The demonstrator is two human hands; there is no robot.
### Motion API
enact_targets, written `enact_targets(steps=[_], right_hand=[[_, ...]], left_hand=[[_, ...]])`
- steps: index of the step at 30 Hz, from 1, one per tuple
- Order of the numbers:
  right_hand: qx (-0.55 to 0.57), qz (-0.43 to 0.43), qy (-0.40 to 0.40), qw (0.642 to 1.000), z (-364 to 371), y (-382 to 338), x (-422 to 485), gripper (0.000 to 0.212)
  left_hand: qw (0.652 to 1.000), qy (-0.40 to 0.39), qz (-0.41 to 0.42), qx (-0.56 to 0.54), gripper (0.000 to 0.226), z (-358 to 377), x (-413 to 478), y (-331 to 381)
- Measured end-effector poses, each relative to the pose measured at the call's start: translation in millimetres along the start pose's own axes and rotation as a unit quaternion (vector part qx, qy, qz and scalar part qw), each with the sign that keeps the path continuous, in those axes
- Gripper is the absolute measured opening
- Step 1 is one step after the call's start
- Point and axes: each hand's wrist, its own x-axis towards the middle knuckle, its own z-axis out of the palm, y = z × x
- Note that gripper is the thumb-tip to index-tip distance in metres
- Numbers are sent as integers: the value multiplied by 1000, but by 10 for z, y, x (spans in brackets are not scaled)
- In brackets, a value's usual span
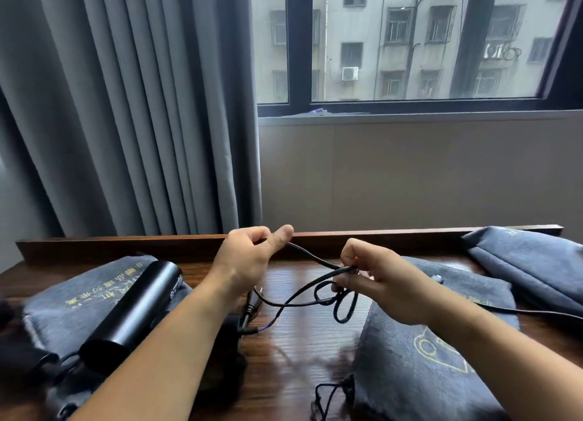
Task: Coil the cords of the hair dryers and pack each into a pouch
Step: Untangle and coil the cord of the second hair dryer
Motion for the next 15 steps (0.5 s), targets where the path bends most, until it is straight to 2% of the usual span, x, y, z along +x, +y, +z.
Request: enact_targets(steps=[2, 3, 5, 8, 9, 10, 11, 13, 15], right_hand=[[17, 15, 7, 1000, -9, 4, 34, 26], [19, 20, 8, 1000, -11, 0, 56, 28], [3, 21, 9, 1000, -1, -38, 115, 38], [-30, 13, 8, 999, 39, -100, 237, 42], [-41, 9, 6, 999, 59, -127, 282, 41], [-53, 5, 5, 999, 84, -146, 318, 40], [-63, 3, 8, 998, 110, -163, 351, 41], [-80, 1, 16, 997, 160, -193, 402, 42], [-79, 0, 23, 997, 201, -229, 431, 44]], left_hand=[[996, 74, -8, 55, 60, -71, 34, -1], [986, 99, 13, 133, 61, -115, 50, -13], [945, 109, 72, 301, 56, -181, 62, -31], [862, 69, 157, 477, 33, -167, 43, -55], [840, 35, 205, 502, 33, -158, 35, -91], [834, -16, 249, 492, 43, -135, 41, -117], [846, -70, 278, 450, 52, -111, 48, -140], [913, -145, 235, 301, 48, -52, -22, -64], [939, -142, 215, 228, 33, -35, -25, -10]])
